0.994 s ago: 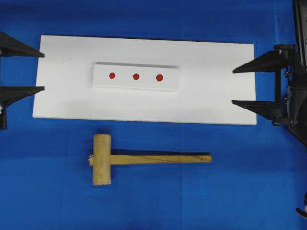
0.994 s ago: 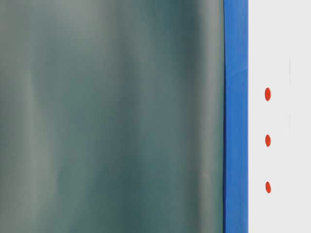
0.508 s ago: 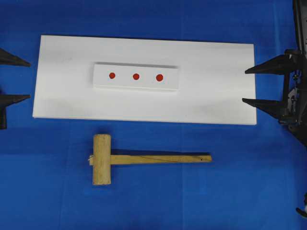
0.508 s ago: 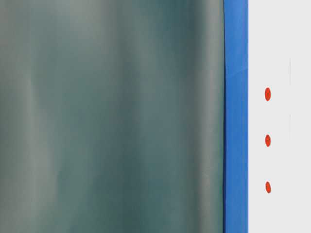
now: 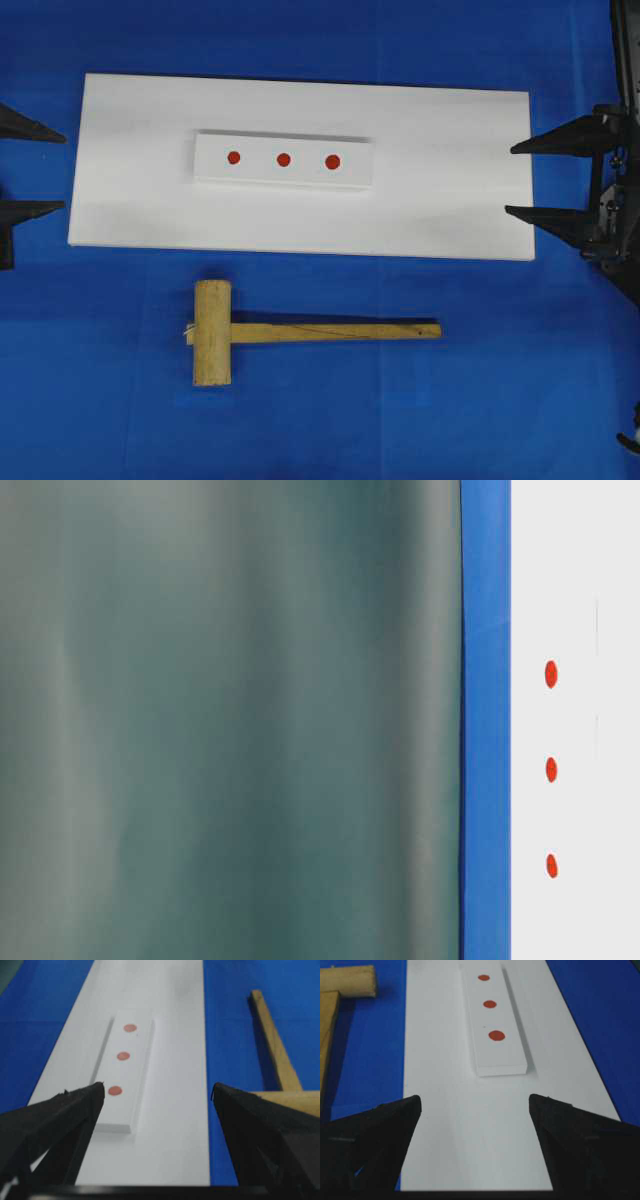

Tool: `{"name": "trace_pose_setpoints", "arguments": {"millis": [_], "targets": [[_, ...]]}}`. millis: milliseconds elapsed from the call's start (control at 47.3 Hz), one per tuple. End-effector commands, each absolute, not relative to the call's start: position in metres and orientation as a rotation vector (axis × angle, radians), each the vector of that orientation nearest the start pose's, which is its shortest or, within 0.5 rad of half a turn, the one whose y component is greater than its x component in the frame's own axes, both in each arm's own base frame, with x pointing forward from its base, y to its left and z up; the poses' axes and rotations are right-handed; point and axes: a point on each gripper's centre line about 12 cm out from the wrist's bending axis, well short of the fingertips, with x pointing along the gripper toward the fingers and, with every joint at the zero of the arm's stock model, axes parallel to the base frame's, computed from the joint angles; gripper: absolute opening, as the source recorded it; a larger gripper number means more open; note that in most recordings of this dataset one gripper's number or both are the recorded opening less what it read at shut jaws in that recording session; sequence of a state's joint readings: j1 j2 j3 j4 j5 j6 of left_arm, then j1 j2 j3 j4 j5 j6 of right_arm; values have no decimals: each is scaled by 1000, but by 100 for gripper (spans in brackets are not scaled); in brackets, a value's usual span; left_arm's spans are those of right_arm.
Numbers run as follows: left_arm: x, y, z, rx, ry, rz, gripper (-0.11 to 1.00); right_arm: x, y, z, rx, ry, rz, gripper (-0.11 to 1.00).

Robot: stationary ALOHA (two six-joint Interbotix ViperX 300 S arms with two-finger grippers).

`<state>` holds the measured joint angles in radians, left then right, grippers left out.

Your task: Hit the mark with a hammer.

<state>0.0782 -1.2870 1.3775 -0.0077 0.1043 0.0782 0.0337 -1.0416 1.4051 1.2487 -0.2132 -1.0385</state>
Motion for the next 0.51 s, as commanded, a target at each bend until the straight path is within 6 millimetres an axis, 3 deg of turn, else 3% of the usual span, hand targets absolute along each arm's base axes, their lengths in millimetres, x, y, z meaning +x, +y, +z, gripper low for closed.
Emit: {"name": "trace_pose_setpoints", "arguments": {"millis": [0, 487], "targets": [[144, 11, 223, 68, 187, 67, 87, 165, -19, 193, 168, 269, -200, 83], [144, 11, 223, 74, 188, 67, 87, 165, -19, 193, 169, 270, -199, 83]]}}
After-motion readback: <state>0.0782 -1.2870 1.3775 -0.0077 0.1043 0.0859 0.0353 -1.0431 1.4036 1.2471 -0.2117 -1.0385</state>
